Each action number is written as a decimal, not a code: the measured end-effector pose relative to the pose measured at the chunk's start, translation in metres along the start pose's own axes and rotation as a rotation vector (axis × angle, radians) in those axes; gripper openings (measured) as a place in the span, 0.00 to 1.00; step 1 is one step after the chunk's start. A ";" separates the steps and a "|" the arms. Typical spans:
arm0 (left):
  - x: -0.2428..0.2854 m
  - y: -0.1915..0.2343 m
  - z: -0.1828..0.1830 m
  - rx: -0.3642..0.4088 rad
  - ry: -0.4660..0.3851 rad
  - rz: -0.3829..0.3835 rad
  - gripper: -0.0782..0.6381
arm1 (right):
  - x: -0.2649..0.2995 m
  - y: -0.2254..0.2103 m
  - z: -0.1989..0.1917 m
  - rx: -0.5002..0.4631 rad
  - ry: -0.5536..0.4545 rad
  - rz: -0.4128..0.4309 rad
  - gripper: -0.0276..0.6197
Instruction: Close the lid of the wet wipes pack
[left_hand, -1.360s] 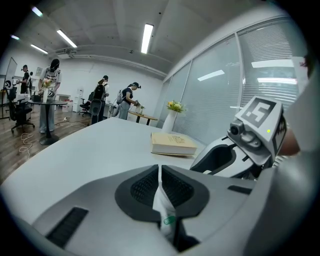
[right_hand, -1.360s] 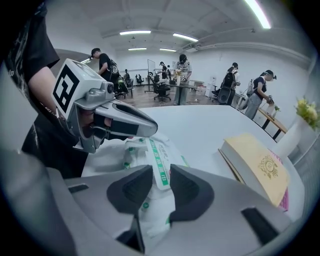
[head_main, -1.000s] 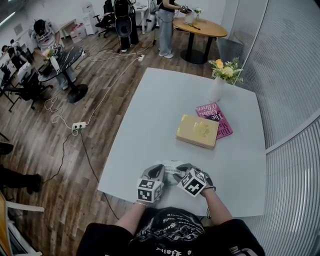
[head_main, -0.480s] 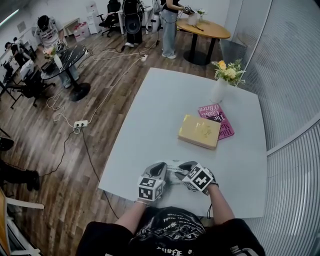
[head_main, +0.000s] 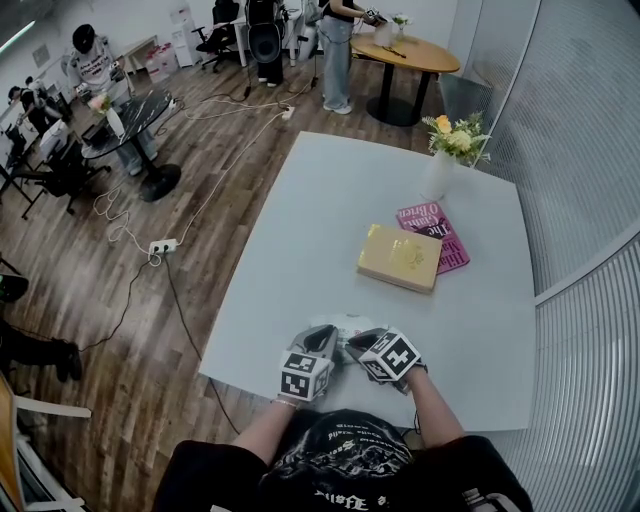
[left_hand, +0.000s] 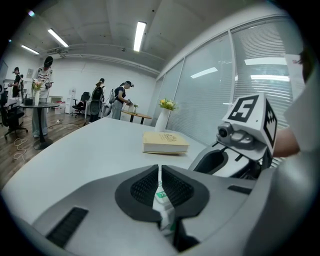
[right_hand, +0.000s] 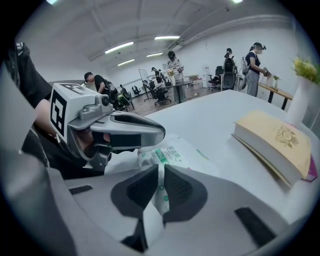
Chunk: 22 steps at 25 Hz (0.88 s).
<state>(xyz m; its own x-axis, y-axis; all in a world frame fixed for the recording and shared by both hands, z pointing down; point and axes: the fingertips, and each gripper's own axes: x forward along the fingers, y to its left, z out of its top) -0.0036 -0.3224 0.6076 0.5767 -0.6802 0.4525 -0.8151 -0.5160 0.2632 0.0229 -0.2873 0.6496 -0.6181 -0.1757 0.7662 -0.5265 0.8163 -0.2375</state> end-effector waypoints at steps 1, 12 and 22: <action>0.000 0.000 -0.001 0.002 0.004 0.002 0.13 | 0.004 0.000 -0.002 0.015 0.000 -0.004 0.09; -0.004 0.003 -0.018 -0.022 0.047 0.014 0.13 | 0.014 -0.003 -0.005 0.100 -0.007 -0.077 0.04; -0.009 0.002 -0.030 -0.048 0.061 0.020 0.13 | 0.017 -0.006 -0.005 0.190 -0.029 -0.146 0.04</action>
<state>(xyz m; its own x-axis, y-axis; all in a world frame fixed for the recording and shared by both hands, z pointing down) -0.0125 -0.3017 0.6297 0.5572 -0.6566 0.5083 -0.8289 -0.4762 0.2935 0.0181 -0.2929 0.6671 -0.5423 -0.3025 0.7838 -0.7102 0.6636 -0.2353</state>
